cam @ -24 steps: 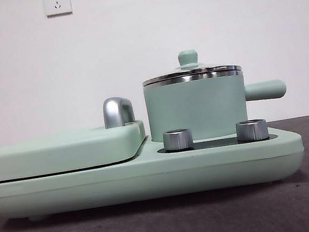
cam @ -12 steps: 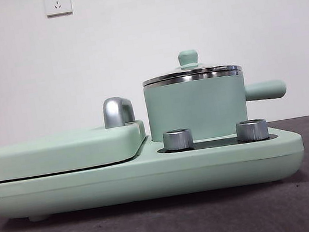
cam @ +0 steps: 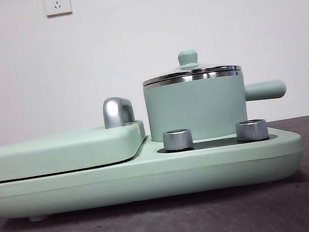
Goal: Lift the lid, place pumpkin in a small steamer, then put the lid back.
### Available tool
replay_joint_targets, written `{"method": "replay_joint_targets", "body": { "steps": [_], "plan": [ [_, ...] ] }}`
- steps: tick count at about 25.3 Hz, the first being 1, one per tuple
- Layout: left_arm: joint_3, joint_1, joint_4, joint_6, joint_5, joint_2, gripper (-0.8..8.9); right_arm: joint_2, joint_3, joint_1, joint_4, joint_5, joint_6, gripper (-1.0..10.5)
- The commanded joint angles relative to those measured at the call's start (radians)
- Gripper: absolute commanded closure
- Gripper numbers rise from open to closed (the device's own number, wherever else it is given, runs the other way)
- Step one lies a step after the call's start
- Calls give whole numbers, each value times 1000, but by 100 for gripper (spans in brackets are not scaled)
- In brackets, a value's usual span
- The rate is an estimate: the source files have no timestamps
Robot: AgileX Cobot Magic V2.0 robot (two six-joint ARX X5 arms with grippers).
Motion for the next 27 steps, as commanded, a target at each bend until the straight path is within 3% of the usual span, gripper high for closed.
{"method": "replay_joint_targets", "body": {
  "steps": [1, 10, 27],
  "plan": [
    [-20, 1, 11, 0, 0, -1, 807, -116, -164, -54, 173, -2, 0, 927],
    [-19, 1, 11, 0, 0, -1, 807, -175, -196, -113, 131, 11, 0, 927],
    [-19, 1, 11, 0, 0, -1, 807, -175, -196, -114, 160, 5, 18, 927]
  ]
}}
